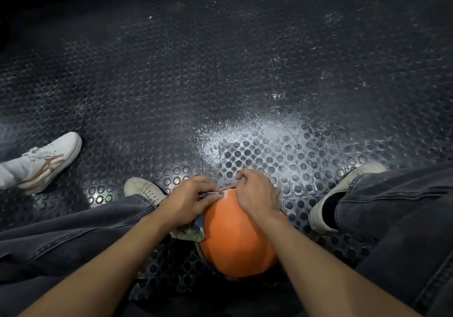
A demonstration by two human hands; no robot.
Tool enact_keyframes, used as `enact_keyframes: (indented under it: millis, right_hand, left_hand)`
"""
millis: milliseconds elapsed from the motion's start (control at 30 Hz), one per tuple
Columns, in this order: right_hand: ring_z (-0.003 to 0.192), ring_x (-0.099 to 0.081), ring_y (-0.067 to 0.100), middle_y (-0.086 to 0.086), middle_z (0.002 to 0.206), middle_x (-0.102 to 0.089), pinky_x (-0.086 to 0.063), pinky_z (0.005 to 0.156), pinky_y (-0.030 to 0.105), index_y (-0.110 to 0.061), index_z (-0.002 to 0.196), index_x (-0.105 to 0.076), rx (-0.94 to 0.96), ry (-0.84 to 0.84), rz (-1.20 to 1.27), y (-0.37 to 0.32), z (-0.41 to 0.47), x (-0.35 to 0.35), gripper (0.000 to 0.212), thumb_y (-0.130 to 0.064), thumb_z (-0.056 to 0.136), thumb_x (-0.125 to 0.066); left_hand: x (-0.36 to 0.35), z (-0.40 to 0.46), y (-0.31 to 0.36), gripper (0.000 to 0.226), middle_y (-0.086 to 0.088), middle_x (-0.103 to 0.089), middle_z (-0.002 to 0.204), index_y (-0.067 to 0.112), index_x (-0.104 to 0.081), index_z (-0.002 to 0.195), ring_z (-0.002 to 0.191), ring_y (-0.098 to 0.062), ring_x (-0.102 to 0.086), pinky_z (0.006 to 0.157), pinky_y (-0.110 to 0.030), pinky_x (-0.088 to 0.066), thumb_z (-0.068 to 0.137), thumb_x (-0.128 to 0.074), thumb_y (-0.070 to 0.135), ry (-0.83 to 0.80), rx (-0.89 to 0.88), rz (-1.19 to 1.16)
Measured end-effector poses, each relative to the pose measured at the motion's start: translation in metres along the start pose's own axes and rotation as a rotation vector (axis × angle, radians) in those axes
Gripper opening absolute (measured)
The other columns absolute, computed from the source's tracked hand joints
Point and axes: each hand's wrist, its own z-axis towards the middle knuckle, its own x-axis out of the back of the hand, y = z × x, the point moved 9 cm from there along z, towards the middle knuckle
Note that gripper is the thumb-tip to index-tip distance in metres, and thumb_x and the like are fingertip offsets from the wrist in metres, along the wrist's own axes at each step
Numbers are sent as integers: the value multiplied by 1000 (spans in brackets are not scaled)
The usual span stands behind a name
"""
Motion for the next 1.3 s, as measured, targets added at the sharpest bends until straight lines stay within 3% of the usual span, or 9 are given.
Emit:
enact_keyframes:
  millis: [133,267,467,633,800,867,1000,1233,1300]
  right_hand:
    - [91,-57,13,-9,99,-64,-35,107,46,-28,106,-66,13,-17,-14,-2,2,4,25,-26,104,-42]
    - [81,-53,13,-10,91,-61,-43,102,42,-32,104,-70,-8,-44,-5,4,8,9,27,-27,102,-44]
    - [67,-54,8,-10,95,-69,-43,66,27,-34,106,-72,-8,-82,20,16,16,8,29,-24,104,-44]
    - [83,-64,17,-7,103,-70,-55,81,36,-39,93,-71,-39,-58,23,25,18,12,29,-27,101,-45]
    - [66,-52,5,-10,96,-68,-48,64,27,-33,104,-71,11,-76,4,24,17,8,27,-28,104,-45]
    - [69,-54,6,-10,91,-65,-40,57,23,-32,102,-72,6,-68,-4,22,15,8,27,-27,104,-45]
    - [76,-59,10,-13,91,-64,-51,72,31,-35,96,-71,-10,-44,36,28,15,15,28,-26,103,-46]
    - [76,-55,9,-13,92,-60,-33,55,21,-31,100,-72,18,-48,-8,21,13,11,27,-26,104,-46]
    - [76,-59,12,-15,91,-62,-45,62,27,-32,92,-71,16,-29,-14,22,14,13,28,-25,103,-46]
  left_hand:
    - [-9,8,10,14,7,-65,96,19,-74,99,93,-7,-59,84,-27,-47,89,-66,26,-152,-27,-1]
    - [-16,19,33,16,0,-66,94,16,-75,99,86,-16,-61,81,-34,-49,89,-65,25,50,-58,38]
    - [-11,-2,1,15,13,-62,95,19,-74,101,90,-2,-59,83,-24,-49,89,-66,24,-103,-19,-4]
    - [-23,31,45,17,1,-65,93,16,-75,102,83,-12,-59,77,-24,-45,89,-66,23,108,-47,54]
    - [-15,6,18,14,7,-67,93,19,-75,98,86,-5,-60,79,-26,-49,88,-68,26,-112,-53,29]
    - [-15,6,20,13,7,-67,91,18,-75,96,84,-5,-60,77,-24,-49,88,-68,26,-74,-42,9]
    - [-24,41,42,15,0,-66,87,15,-75,97,78,-13,-59,74,-27,-47,86,-70,24,84,25,62]
    - [-12,8,17,11,12,-67,87,21,-76,94,82,-1,-60,75,-13,-45,84,-73,25,-77,28,-20]
    - [-19,26,35,13,14,-62,82,18,-76,96,75,1,-56,70,-7,-36,85,-72,25,-29,-22,26]
